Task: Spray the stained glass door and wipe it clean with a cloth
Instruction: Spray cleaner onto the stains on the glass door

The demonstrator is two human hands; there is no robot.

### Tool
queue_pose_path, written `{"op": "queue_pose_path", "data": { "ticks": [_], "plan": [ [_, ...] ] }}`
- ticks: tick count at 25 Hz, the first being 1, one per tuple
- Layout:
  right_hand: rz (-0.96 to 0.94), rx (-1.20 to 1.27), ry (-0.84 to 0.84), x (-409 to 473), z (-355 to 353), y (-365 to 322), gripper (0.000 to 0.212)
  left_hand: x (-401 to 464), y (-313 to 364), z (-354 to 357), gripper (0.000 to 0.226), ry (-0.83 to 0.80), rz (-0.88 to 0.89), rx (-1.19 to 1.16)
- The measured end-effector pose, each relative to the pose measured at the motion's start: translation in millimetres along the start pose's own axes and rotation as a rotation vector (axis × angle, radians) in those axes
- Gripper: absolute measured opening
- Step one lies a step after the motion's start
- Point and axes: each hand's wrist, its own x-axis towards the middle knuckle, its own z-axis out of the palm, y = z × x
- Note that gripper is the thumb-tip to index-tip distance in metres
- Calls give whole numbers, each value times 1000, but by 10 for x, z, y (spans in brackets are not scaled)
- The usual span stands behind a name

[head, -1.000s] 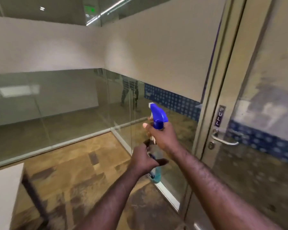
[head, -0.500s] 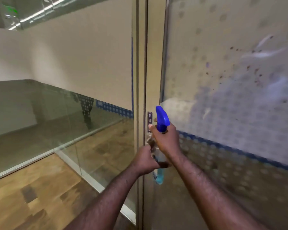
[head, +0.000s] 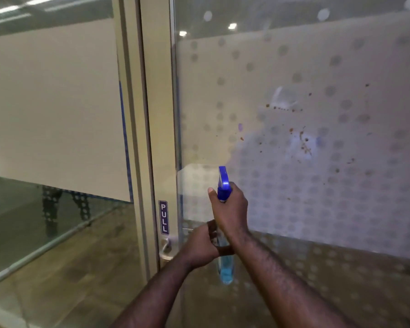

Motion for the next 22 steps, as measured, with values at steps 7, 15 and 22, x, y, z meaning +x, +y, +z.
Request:
{"op": "queue_pose_path", "data": {
  "ticks": [7,15,22],
  "plan": [
    [15,-99,124,211,74,103,8,359,-112,-31,56,-135,35,-36],
    [-10,-154,129,259,5,42,18,405,-16,-18,48,-145,81,-43],
    [-33,-141,112,349,8,-134,9,403,133,-165,53,-73,125,-26]
  ]
}}
